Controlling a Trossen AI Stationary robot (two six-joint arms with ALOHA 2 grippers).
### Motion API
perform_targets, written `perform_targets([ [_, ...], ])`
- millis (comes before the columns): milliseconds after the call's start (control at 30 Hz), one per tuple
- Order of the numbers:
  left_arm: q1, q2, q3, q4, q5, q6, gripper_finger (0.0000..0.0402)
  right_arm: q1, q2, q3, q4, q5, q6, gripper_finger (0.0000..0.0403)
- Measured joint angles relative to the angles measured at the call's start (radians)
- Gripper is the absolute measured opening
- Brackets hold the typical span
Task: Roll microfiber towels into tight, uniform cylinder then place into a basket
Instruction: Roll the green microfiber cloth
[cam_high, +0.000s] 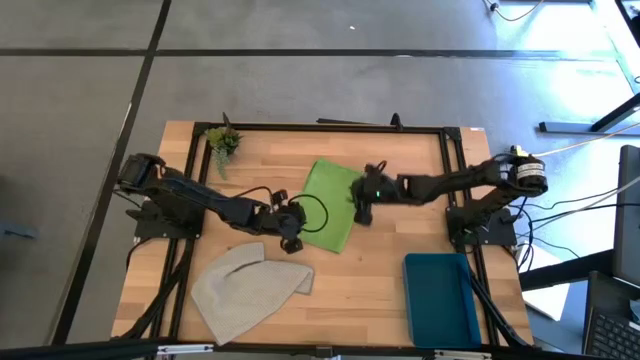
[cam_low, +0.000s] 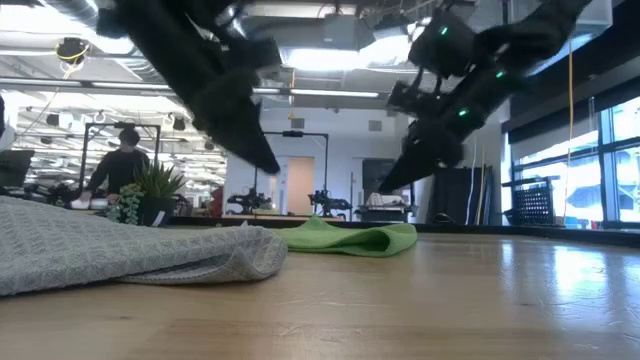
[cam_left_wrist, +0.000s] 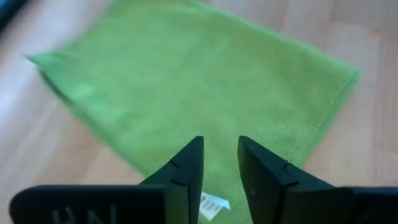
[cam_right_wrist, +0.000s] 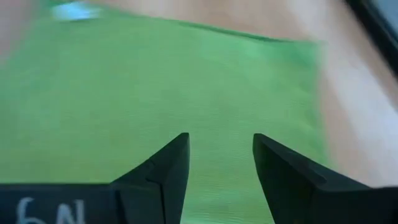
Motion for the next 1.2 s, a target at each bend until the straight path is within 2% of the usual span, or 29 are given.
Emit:
perform_targets([
  [233,-0.072,-0.134,-0.002,-0.087,-0.114,0.0,0.0092,0.255,0.045,-0.002,0.003,-0.013,-0.14,0.0178],
  [400,-0.099,-0.185,0.0,-0.098,-0.131,0.0,0.0092,0.346,0.105,-0.001,0.112,-0.012,-0.137,0.0178],
  [533,-0.109,-0.189,-0.001,-0.105,-0.131,0.0,0.0092,0.366,0.187,-0.001,0.246,-0.012,-0.141,0.0178],
  [1000,-0.108,-0.189,-0.001,-0.114,-0.132,-0.027,0.0092,0.338,0.305,0.002,0.287,0.012,-0.135,0.0175],
  [1100,-0.108,-0.189,-0.001,-0.114,-0.132,-0.027,0.0092,0.338,0.306,0.002,0.286,0.014,-0.134,0.0155],
  [1200,-0.108,-0.189,-0.001,-0.114,-0.132,-0.027,0.0092,0.338,0.308,0.002,0.287,0.015,-0.128,0.0113],
])
